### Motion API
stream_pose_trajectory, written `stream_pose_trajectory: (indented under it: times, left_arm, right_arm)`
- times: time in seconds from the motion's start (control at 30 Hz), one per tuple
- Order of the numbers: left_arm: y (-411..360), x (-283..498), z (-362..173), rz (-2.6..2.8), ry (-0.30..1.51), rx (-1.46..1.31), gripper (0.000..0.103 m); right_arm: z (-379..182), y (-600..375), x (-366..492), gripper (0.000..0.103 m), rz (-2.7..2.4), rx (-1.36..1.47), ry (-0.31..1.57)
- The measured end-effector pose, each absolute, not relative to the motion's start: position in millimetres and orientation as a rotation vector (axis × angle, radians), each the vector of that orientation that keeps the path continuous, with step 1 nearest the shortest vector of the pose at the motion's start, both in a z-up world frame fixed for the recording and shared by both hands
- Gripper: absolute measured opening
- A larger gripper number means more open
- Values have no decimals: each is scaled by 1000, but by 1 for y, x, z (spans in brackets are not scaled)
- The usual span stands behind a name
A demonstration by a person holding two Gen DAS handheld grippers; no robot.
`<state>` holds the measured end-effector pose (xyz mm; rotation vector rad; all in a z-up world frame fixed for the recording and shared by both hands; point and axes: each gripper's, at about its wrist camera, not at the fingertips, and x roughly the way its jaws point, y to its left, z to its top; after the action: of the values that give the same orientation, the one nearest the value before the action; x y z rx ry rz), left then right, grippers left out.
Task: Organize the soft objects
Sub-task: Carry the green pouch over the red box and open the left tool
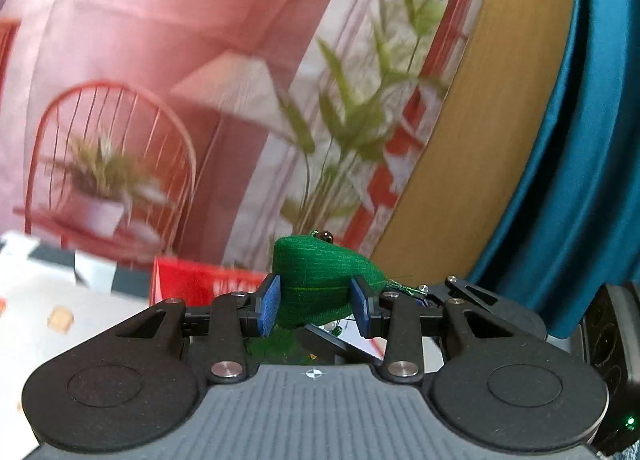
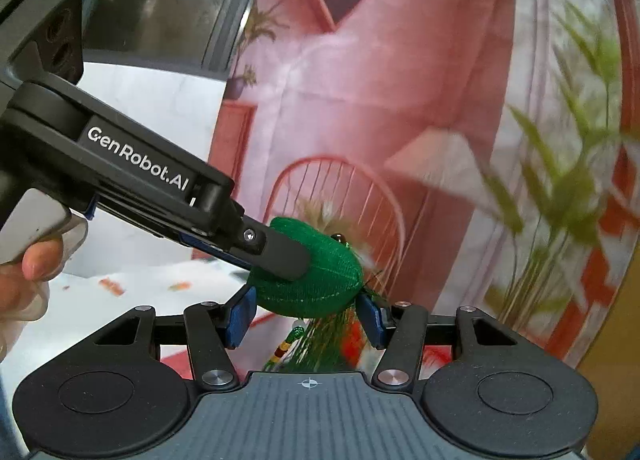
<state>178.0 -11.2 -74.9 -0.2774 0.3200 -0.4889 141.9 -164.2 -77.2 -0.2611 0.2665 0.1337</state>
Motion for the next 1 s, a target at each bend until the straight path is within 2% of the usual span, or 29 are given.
stream_pose_trajectory:
  times: [0.3,0.67,1.0]
  left_arm:
    - [-17,202,-62,-459,259,-232,39]
    - [-11,252,-135,-441,526,-257,39]
    - [3,265,-156,-387,595,-244,40]
  right_arm:
    - [-59,-177,175,51,121,-313,189]
    - [-133,-179,208,52,124,-202,406]
    - [-166,-178,214,52,136,-73,503]
